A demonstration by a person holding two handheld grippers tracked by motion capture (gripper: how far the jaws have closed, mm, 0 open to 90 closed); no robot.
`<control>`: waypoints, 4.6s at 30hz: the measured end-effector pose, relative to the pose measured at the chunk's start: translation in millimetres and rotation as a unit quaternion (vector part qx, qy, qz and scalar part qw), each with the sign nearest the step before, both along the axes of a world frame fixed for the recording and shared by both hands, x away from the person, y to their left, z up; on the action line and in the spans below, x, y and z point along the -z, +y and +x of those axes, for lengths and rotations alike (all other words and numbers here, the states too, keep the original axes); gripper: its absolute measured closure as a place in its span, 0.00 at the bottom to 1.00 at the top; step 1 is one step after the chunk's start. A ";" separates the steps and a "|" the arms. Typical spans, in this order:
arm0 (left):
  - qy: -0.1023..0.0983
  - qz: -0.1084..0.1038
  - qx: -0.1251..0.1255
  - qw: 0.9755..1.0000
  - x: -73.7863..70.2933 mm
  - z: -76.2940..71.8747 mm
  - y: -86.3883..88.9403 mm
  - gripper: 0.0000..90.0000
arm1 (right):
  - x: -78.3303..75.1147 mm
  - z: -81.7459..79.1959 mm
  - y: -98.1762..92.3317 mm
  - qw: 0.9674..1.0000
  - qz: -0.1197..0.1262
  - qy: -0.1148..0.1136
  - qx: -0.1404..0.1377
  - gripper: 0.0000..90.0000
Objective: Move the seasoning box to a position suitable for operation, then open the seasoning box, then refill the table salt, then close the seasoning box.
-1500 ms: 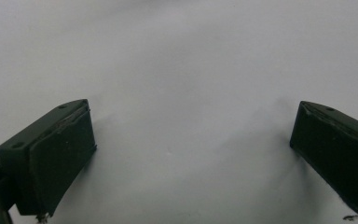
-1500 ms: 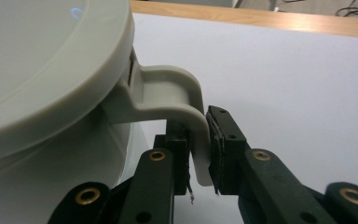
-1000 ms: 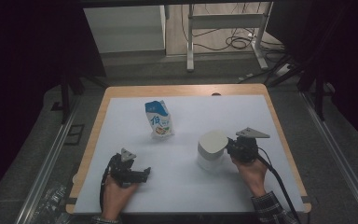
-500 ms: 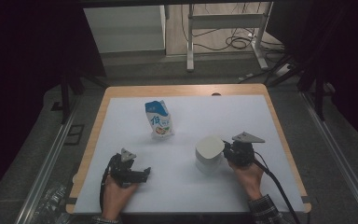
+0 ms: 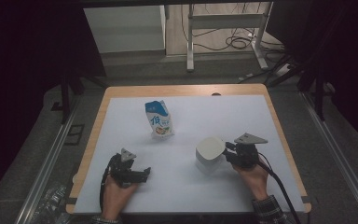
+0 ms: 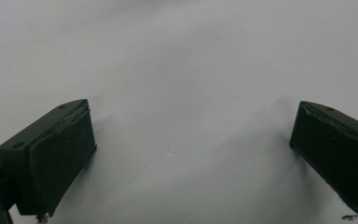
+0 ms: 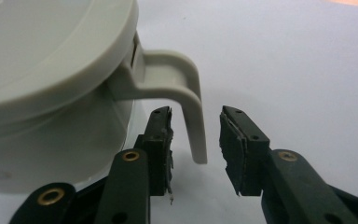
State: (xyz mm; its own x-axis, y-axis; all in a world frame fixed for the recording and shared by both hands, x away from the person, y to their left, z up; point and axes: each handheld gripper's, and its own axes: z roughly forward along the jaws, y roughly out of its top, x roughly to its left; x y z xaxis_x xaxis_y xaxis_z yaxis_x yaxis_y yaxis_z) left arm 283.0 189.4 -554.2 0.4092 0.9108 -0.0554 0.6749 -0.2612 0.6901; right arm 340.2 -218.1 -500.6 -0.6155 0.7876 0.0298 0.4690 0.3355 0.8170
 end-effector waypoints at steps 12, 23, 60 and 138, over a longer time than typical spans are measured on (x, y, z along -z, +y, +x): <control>0.000 -0.001 0.000 1.000 0.0 0.0 0.0 0.00 | -17.2 -7.1 -19.4 1.000 -0.007 -0.005 -0.022 0.70; 0.000 -0.001 0.000 1.000 0.0 0.1 0.0 0.00 | -36.5 -3.9 -26.0 0.999 0.019 0.006 -0.033 0.68; 0.000 -0.004 -0.003 1.000 0.1 0.3 0.0 0.00 | -59.7 -10.1 -1.0 0.995 0.047 -0.029 -0.084 0.99; 0.000 -0.003 -0.002 1.000 0.2 0.3 -0.1 0.00 | -54.0 -6.6 -7.1 0.997 0.032 -0.036 -0.054 1.00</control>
State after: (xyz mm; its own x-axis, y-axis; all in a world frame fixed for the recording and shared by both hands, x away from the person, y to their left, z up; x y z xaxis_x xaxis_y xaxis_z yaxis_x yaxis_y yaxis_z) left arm 283.3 189.3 -554.4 0.4052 0.9122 -0.0606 0.6761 -0.2544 0.6915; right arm 333.6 -225.1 -446.6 -0.6983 0.7151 0.0320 0.3734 0.3258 0.8686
